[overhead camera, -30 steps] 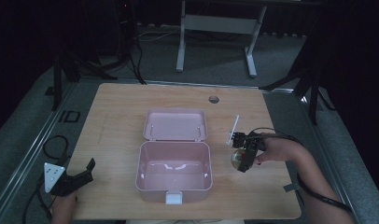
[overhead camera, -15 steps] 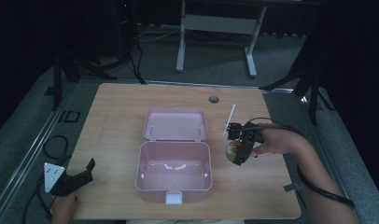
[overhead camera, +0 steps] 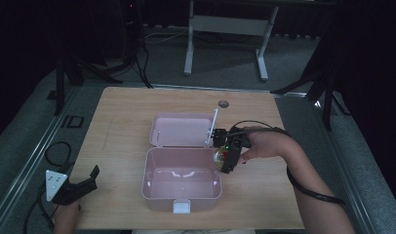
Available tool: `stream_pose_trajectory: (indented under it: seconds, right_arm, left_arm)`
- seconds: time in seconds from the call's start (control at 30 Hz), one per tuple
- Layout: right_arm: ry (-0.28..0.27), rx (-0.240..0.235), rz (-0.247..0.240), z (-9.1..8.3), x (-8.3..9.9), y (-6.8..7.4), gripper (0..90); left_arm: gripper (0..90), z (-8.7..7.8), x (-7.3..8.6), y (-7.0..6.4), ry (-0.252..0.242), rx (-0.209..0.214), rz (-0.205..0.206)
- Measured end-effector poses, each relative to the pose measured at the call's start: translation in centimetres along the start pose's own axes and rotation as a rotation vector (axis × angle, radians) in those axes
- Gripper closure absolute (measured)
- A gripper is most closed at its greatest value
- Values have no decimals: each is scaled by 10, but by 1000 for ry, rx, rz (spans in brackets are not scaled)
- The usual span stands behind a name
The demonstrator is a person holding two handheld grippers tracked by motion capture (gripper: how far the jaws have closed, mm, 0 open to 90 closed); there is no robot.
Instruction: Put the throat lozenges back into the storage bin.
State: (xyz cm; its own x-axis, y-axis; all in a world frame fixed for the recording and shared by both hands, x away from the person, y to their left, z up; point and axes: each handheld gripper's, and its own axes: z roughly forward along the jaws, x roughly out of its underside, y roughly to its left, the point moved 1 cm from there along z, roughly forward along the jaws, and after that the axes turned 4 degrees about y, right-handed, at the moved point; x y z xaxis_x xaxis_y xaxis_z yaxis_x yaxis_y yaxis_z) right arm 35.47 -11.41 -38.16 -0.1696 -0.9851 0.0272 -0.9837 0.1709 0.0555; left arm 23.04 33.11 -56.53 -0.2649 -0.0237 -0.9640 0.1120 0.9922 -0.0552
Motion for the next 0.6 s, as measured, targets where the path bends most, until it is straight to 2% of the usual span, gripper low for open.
stream_pose_trajectory:
  seconds: [0.23, 0.33, 0.6]
  right_arm:
    - [-23, -24, -63, 5, -27, 10, 202]
    - [-20, -33, -73, 10, -33, 12, 202]
    - [3, -53, -103, 34, -46, 16, 202]
  left_arm:
    - [5, 0, 0, 0, -3, 2, -3]
    - [5, 0, 0, 0, -2, 3, -2]
    - [5, 0, 0, 0, 0, 4, 0]
